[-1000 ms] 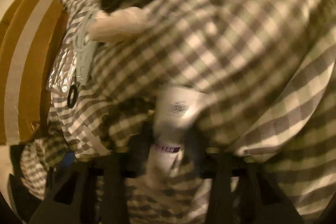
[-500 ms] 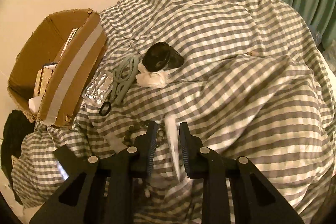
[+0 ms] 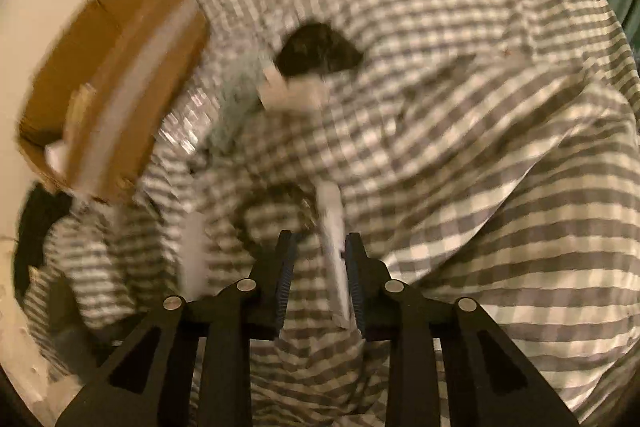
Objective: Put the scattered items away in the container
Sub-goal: 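Grasp the thin white stick with left gripper while right grasps white lotion tube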
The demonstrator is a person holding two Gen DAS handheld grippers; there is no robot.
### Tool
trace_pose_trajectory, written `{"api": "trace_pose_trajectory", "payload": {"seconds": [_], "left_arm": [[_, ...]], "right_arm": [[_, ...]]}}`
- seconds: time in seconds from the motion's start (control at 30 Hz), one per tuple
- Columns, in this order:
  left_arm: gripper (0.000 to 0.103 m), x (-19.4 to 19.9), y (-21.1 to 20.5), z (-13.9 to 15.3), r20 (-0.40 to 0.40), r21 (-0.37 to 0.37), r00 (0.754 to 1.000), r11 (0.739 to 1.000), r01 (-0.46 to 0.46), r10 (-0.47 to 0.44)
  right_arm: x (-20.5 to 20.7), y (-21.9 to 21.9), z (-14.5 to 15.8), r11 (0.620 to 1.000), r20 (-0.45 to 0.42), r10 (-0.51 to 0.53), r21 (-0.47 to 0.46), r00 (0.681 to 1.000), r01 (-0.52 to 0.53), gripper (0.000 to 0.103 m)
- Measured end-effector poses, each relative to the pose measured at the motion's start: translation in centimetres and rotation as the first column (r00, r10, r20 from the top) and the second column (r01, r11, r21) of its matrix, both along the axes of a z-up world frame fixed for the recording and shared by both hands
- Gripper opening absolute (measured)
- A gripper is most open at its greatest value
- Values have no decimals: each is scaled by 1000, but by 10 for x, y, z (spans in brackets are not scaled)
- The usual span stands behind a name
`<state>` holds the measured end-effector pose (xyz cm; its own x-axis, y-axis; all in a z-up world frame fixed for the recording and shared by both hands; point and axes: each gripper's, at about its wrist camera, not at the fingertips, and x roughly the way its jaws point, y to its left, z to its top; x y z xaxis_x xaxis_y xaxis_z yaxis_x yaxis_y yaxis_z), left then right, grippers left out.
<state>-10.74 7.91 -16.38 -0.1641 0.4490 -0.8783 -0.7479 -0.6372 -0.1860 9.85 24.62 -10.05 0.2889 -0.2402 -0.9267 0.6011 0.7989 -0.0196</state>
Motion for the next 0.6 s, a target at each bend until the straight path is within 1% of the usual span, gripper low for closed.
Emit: {"api": "trace_pose_trajectory", "payload": {"seconds": [0.1, 0.13, 0.17, 0.23, 0.3, 0.37, 0.4, 0.43, 0.47, 0.5, 0.6], "left_arm": [[4, 1, 2, -3, -13, -5, 1000, 1000, 17, -17], [4, -1, 3, -5, -7, -5, 1000, 1000, 20, -20], [4, -3, 2, -6, -1, -4, 1000, 1000, 22, -22], [4, -5, 1, -10, 8, -1, 1000, 1000, 25, -25], [4, -6, 0, -11, 4, -2, 999, 999, 32, -32], [4, -9, -1, -9, -2, 2, 1000, 1000, 29, -29], [4, -10, -2, -7, -2, 8, 1000, 1000, 27, -27], [4, -11, -3, -5, -4, 15, 1000, 1000, 24, -24], [4, -12, -4, -3, -6, 19, 1000, 1000, 23, -23], [4, -13, -5, 1, -10, 23, 1000, 1000, 22, -21], [4, -11, -10, 13, -22, 38, 999, 999, 29, -28]], "right_arm": [[7, -3, -15, 1000, -33, 7, 15, 999, -7, 26], [9, -6, -22, 1000, -47, 2, 16, 999, -1, 29], [11, -8, -27, 1000, -60, -4, 17, 998, 5, 37], [14, -15, -38, 999, -84, -20, 26, 996, 23, 42], [16, -21, -53, 996, -96, -39, 76, 995, 47, 42], [19, -24, -62, 994, -118, -45, 97, 992, 57, 41], [21, -24, -67, 994, -130, -40, 99, 991, 53, 38], [22, -23, -68, 994, -138, -38, 94, 990, 51, 20], [21, -21, -67, 995, -143, -41, 85, 989, 53, 15], [21, -19, -65, 996, -143, -43, 72, 989, 54, 15], [15, -3, -46, 999, -117, -52, -13, 992, 51, 15]]}}
